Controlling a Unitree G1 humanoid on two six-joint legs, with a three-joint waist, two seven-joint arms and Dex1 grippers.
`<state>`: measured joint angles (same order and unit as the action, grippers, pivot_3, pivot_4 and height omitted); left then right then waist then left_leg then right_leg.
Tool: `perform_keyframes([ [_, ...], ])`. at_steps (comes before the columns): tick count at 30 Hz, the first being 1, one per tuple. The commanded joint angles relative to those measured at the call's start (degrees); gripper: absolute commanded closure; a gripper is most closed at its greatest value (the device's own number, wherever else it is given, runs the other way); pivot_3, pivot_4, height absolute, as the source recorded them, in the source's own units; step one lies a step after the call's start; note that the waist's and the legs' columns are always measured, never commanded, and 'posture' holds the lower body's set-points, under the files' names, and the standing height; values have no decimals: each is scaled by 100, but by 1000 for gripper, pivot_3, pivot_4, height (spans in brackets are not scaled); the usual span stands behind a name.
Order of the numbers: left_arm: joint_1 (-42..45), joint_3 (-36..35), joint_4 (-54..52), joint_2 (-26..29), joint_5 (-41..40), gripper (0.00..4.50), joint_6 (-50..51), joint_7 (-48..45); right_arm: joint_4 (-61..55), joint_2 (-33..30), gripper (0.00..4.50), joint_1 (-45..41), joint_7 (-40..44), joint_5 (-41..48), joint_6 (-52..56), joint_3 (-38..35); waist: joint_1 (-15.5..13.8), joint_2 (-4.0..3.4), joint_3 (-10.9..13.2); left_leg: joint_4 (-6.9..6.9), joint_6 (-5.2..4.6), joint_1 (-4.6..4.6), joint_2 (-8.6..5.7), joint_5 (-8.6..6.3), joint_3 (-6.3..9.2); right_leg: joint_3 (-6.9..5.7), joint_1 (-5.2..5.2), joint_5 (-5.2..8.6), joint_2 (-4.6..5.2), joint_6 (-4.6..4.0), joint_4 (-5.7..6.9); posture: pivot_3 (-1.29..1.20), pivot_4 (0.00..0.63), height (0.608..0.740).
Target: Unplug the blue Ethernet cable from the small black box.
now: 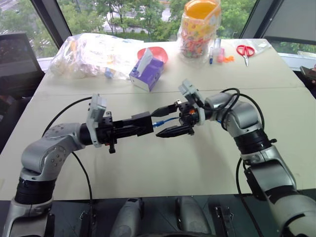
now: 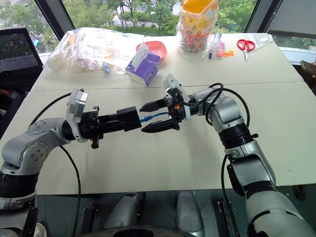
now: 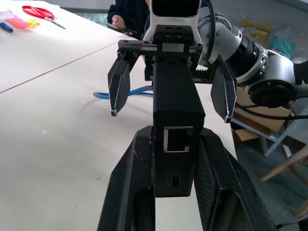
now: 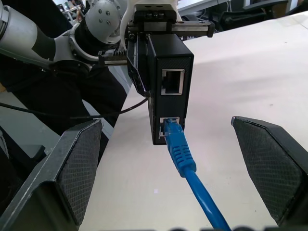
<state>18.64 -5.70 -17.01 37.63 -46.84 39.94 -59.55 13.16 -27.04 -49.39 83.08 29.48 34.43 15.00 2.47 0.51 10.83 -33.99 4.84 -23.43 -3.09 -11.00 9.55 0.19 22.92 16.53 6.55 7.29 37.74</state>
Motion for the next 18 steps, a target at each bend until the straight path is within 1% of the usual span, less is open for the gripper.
perform_keyframes([
  [1,34,-114,-165,52,-38,4028,-95,-11,-91,2,888,-113,19,38,13,-188,-1,0,0,0,0,0,0,0,0,0,0,0,0,0,0,0,150,740],
  [2,33,-117,-165,53,-42,4028,-97,-8,-93,4,1246,-113,4,30,8,-193,-1,0,0,0,0,0,0,0,0,0,0,0,0,0,0,0,150,740],
  [3,37,-122,-158,53,-46,4028,-98,-4,-81,6,1841,-114,-23,-16,-45,-185,0,0,0,0,0,0,0,0,0,0,0,0,0,0,0,0,150,740],
  [10,48,-145,-133,50,-58,4028,-101,9,-80,-13,1841,-83,9,-53,-58,-195,0,0,0,0,0,0,0,0,0,0,0,0,0,0,0,0,150,740],
  [11,50,-147,-131,48,-62,4028,-98,11,-81,-12,2413,-79,14,-49,-53,-201,0,0,0,0,0,0,0,0,0,0,0,0,0,0,0,0,150,740],
  [12,48,-152,-134,47,-70,4028,-95,13,-89,-9,2710,-71,6,-52,-54,-202,1,0,0,0,0,0,0,0,0,0,0,0,0,0,0,0,150,740],
  [15,70,-156,-138,43,-90,4028,-82,19,-89,4,4245,-49,-21,-113,-111,-169,0,0,0,0,0,0,0,0,0,0,0,0,0,0,0,0,150,740],
  [18,77,-141,-155,64,-70,4028,-97,-3,-103,14,4245,-29,-25,-143,-140,-146,0,0,0,0,0,0,0,0,0,0,0,0,0,0,0,0,150,740],
])
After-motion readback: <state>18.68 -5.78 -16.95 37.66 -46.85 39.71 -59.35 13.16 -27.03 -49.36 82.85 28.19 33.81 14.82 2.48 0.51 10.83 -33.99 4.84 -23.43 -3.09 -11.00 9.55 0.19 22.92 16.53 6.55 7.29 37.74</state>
